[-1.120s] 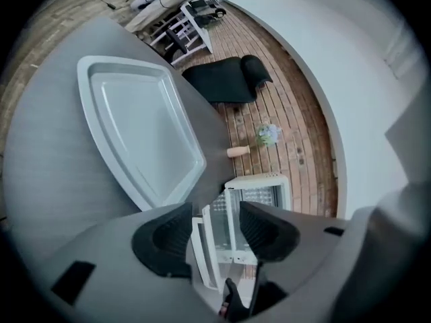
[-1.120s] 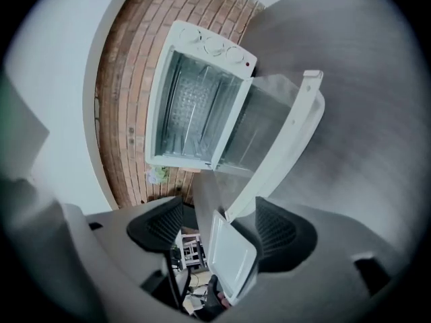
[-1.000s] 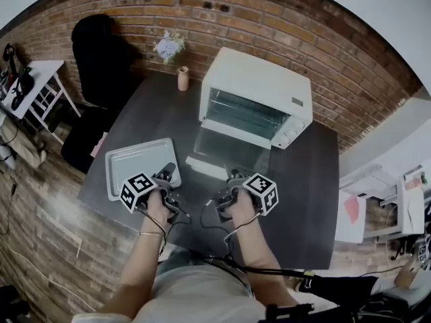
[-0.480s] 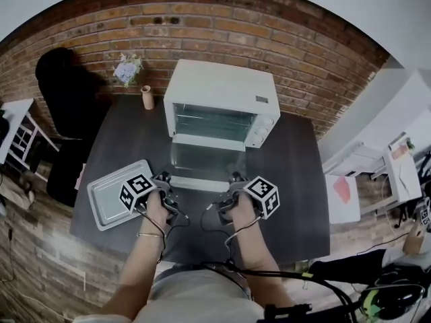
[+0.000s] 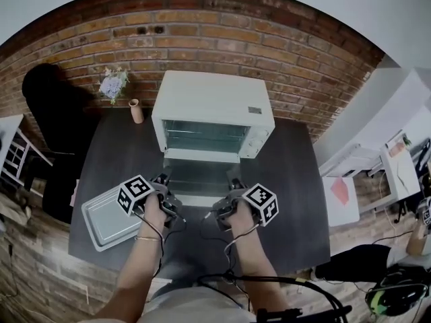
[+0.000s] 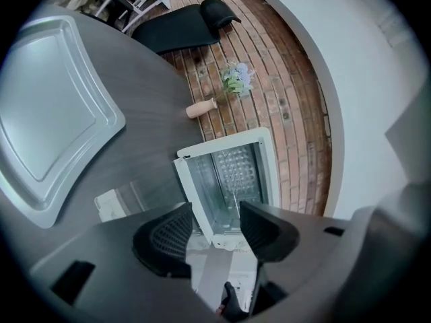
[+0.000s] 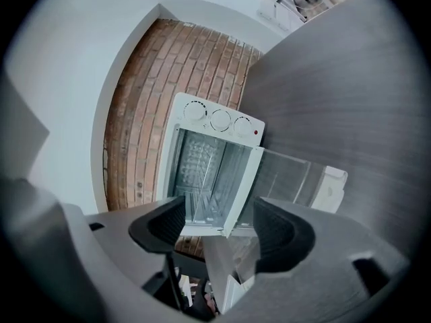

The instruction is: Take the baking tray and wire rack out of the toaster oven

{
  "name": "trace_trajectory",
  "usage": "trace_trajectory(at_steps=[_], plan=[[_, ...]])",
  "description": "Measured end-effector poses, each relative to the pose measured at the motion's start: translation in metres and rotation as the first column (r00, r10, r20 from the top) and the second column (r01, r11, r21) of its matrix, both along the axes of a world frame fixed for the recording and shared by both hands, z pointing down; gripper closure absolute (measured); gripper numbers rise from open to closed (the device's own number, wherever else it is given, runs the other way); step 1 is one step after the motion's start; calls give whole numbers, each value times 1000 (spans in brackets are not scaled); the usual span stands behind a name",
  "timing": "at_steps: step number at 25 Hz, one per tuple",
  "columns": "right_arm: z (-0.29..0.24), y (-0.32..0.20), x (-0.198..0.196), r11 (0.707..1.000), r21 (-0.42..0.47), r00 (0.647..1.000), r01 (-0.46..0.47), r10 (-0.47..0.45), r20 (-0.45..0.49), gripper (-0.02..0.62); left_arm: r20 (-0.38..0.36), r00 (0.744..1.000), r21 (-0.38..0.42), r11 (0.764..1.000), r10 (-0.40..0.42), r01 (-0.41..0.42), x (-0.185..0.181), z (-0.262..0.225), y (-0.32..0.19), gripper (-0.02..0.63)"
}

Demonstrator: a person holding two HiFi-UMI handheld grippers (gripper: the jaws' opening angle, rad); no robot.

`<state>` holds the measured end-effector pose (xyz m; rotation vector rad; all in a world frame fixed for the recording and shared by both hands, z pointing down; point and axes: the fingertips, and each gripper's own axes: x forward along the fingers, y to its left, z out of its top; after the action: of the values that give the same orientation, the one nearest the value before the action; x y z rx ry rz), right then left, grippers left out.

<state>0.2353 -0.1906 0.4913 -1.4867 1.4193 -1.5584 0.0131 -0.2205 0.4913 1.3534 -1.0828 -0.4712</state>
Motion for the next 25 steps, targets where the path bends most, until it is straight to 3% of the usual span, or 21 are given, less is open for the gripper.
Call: trace_trajectory(at_steps=[25], plan=[[32, -131, 11, 992, 122, 999, -39, 39, 4, 298, -40, 997, 50, 997, 61, -59, 45, 37, -123, 410]])
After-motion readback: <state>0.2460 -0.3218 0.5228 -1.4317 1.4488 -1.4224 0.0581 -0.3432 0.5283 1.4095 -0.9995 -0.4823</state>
